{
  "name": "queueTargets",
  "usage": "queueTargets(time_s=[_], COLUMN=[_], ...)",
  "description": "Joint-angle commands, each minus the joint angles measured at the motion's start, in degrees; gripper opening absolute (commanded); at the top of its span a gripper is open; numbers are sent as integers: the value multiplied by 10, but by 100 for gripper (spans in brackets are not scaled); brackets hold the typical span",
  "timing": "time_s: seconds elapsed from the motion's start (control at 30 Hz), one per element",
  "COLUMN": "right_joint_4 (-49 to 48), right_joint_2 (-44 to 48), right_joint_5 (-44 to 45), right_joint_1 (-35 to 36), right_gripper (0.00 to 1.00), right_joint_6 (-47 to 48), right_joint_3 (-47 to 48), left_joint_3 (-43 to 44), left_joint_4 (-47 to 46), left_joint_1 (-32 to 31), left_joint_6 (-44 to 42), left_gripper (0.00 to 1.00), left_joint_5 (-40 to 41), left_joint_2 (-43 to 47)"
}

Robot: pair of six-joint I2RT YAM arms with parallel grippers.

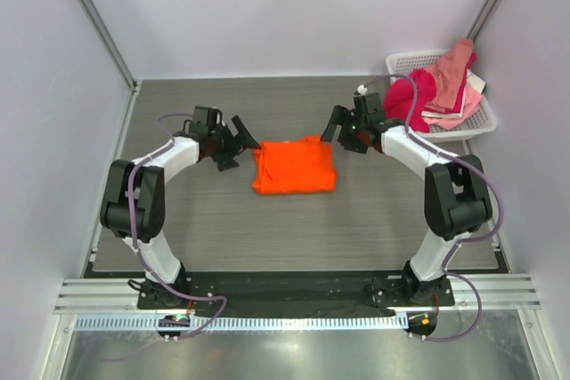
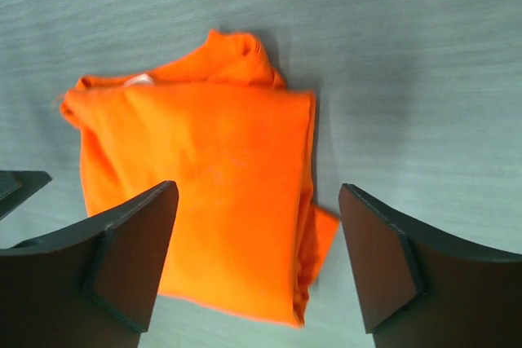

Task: Fold and stack the t-shirts
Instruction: Neatly place the folded tshirt to the corner

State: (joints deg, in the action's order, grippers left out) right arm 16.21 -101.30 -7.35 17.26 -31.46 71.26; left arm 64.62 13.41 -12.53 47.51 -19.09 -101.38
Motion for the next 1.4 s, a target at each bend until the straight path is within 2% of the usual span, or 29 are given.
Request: queueTargets(time_s=[0.0, 0.27, 0.37, 0.4, 0.47, 0.57, 0.6, 0.67, 0.77, 0.8, 0.83, 0.87, 0.9, 0.93, 0.97, 1.0, 1.03, 1.07, 1.1, 1.13, 1.23, 1.3, 1.37], right_joint_4=[-67, -117, -129, -131, -133, -142, -145, -150, -159, -159, -177, -181, -186, -187, -188, -189, -195, -201, -213, -218, -227, -230, -232], right_joint_2=[75, 93, 94, 97, 99, 106, 108, 111, 109, 109, 109, 105, 104, 104, 103, 104, 106, 107, 111, 113, 116, 117, 128], right_joint_5=[-14, -18, -18, -15, -13, -12, -10, -8, -18, -23, -35, -41, -47, -51, -57, -59, -64, -74, -77, -78, -73, -73, -66], right_joint_1=[2, 3, 3, 2, 1, -2, -3, -6, -13, -15, -16, -16, -17, -18, -18, -18, -18, -19, -18, -19, -19, -19, -20], right_gripper=[84, 79, 78, 77, 76, 74, 72, 71, 70, 69, 69, 68, 68, 68, 68, 68, 68, 68, 68, 68, 68, 68, 68], right_joint_6=[11, 5, 2, 1, 1, -2, -4, -9, -16, -18, -21, -29, -32, -33, -35, -40, -42, -46, -53, -54, -55, -53, -46], right_joint_3=[-45, -126, -135, -139, -143, -155, -161, -168, -177, -183, -184, -187, -189, -188, -187, -185, -188, -191, -200, -204, -213, -218, -224], left_joint_3=[-39, -16, -4, 2, 4, -6, -9, -18, -45, -44, -35, -3, 15, 34, 51, 66, 85, 129, 152, 171, 191, 174, 140], left_joint_4=[-47, -78, -87, -94, -98, -119, -121, -111, -87, -34, 10, 52, 129, 155, 166, 193, 223, 255, 327, 355, 380, 348, 313], left_joint_1=[-10, -50, -55, -56, -55, -55, -49, -30, 49, 95, 115, 155, 167, 175, 182, 199, 207, 217, 215, 211, 169, 146, 134], left_joint_6=[-7, 12, 28, 30, 36, 37, 34, 26, -9, -55, -82, -107, -133, -151, -161, -160, -134, -116, -97, -79, -67, -72, -75], left_gripper=[98, 91, 79, 69, 59, 24, 0, 0, 0, 0, 0, 0, 0, 0, 0, 19, 48, 72, 99, 100, 100, 100, 100], left_joint_5=[-6, 5, 9, 7, 8, 3, 1, -9, -39, -18, 12, 48, 100, 200, 247, 291, 391, 445, 494, 554, 597, 574, 510], left_joint_2=[49, -26, -65, -75, -92, -94, -92, -80, -40, -30, -19, -9, 1, 7, 10, 9, 6, 3, 0, 2, 56, 101, 178])
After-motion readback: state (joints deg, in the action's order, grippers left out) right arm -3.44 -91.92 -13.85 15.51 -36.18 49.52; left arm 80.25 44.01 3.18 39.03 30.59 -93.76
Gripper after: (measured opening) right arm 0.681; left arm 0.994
